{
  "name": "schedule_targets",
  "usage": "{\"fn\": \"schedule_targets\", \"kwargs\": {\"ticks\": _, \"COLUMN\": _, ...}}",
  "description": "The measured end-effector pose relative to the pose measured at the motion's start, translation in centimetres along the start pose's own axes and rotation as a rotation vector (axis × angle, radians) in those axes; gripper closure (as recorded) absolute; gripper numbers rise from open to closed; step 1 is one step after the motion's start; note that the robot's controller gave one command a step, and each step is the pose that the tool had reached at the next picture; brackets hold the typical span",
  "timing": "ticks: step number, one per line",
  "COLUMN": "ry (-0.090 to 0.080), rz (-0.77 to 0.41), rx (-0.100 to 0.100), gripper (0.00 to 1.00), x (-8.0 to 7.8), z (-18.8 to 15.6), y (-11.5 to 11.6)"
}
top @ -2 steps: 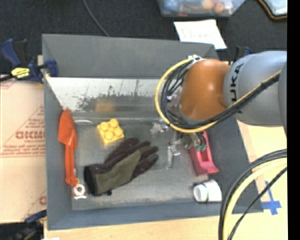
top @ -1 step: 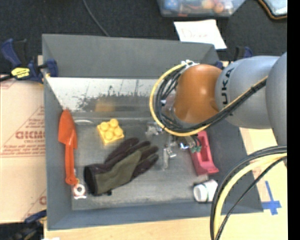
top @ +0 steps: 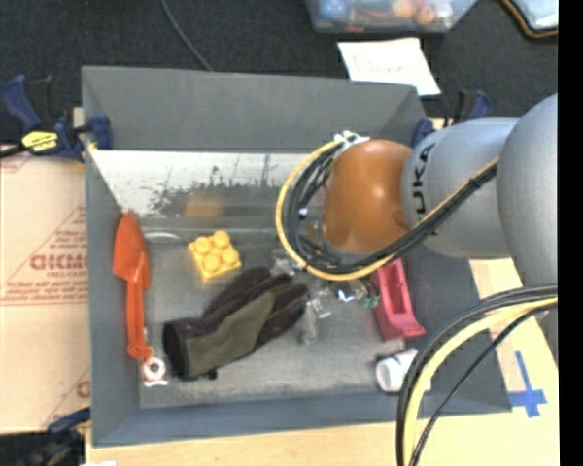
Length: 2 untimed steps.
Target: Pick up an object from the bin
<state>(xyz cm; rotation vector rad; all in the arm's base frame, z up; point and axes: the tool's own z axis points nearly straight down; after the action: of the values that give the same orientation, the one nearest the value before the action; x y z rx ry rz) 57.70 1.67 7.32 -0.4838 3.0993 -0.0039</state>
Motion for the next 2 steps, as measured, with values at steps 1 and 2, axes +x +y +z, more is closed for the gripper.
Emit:
{"fn": "schedule_targets", "kwargs": {"ticks": 1, "ry": -0.005, "rz": 0.007, "rx": 0.001, "gripper": 0.00, "x": -0.4, "z": 0.0, "y": 0.3}}
{"fn": "schedule_targets", "kwargs": {"ticks": 2, "ry": -0.009, "rz": -0.177, "rx": 0.005, "gripper": 0.00, "x": -4.0, "z": -1.2, "y": -4.0}}
